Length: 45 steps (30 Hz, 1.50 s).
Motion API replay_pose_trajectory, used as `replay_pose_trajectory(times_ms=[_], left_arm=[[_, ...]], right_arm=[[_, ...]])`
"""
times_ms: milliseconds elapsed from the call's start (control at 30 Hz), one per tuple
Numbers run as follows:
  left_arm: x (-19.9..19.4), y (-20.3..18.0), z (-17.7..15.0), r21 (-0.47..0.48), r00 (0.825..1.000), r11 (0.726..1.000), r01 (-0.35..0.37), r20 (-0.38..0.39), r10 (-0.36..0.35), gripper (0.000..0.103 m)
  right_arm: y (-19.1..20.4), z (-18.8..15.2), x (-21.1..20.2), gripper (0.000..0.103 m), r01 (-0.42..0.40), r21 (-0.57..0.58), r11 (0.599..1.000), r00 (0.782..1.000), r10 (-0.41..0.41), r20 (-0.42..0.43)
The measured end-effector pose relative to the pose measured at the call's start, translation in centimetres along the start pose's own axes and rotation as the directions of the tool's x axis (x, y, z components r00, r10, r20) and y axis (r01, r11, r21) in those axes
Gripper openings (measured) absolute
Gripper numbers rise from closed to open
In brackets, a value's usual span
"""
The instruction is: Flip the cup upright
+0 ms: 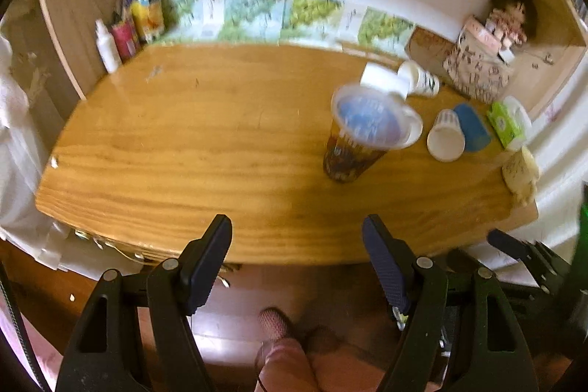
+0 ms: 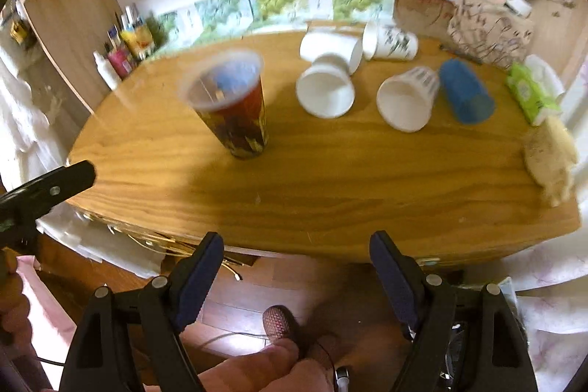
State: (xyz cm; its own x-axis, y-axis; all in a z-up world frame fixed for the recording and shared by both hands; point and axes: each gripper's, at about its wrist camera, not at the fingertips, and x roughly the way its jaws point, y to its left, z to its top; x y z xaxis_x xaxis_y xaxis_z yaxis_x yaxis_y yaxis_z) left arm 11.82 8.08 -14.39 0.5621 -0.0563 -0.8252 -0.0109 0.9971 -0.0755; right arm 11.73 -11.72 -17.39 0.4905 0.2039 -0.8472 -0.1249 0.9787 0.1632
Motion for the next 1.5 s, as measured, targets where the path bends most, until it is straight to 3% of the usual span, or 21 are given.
replay_pose_trajectory(times_ms=[133,333,433,500,533,700,767,1267,1500], left_arm=[[-3.2,-1.3,1.0,-0.006,0.992,0.998,-0.070,0.103,0.071,0.080],[-8.2,-3.2,1.0,-0.026,0.965,0.991,-0.133,0.224,0.135,0.084],[-10.1,-3.9,0.6,-0.086,0.964,0.990,-0.110,0.234,0.128,0.085],[-11.3,-4.4,0.2,-0.109,0.956,0.988,-0.106,0.262,0.131,0.091],[-11.8,-4.8,0.0,-0.084,0.945,0.987,-0.136,0.288,0.154,0.095],[-14.7,-6.8,-1.6,-0.079,0.903,0.986,-0.144,0.396,0.164,0.103],[-15.5,-7.4,-2.2,-0.070,0.888,0.986,-0.149,0.429,0.165,0.103],[-18.4,-12.2,-5.3,-0.032,0.822,0.984,-0.175,0.545,0.164,0.103],[-18.5,-13.3,-5.7,-0.023,0.822,0.984,-0.175,0.546,0.159,0.103]], right_arm=[[0.2,0.4,-4.7,0.086,-0.003,-0.017,1.000,0.997,0.004,0.073],[0.4,0.7,-9.8,0.086,-0.007,-0.070,0.998,0.986,0.018,0.168],[0.0,0.7,-12.1,0.086,-0.024,-0.078,0.997,0.972,0.042,0.232],[-0.4,0.6,-13.3,0.086,-0.043,-0.071,0.997,0.963,0.060,0.264],[-0.6,0.6,-13.9,0.086,-0.044,-0.070,0.997,0.959,0.062,0.276],[-1.7,0.2,-16.2,0.087,-0.014,-0.044,0.999,0.939,0.028,0.343],[-2.2,-0.2,-16.8,0.103,-0.022,-0.012,1.000,0.930,0.025,0.367],[-6.5,-4.1,-20.6,0.103,0.009,0.070,0.998,0.862,-0.043,0.505],[-7.5,-4.5,-21.5,0.103,0.011,0.072,0.997,0.839,-0.048,0.541]])
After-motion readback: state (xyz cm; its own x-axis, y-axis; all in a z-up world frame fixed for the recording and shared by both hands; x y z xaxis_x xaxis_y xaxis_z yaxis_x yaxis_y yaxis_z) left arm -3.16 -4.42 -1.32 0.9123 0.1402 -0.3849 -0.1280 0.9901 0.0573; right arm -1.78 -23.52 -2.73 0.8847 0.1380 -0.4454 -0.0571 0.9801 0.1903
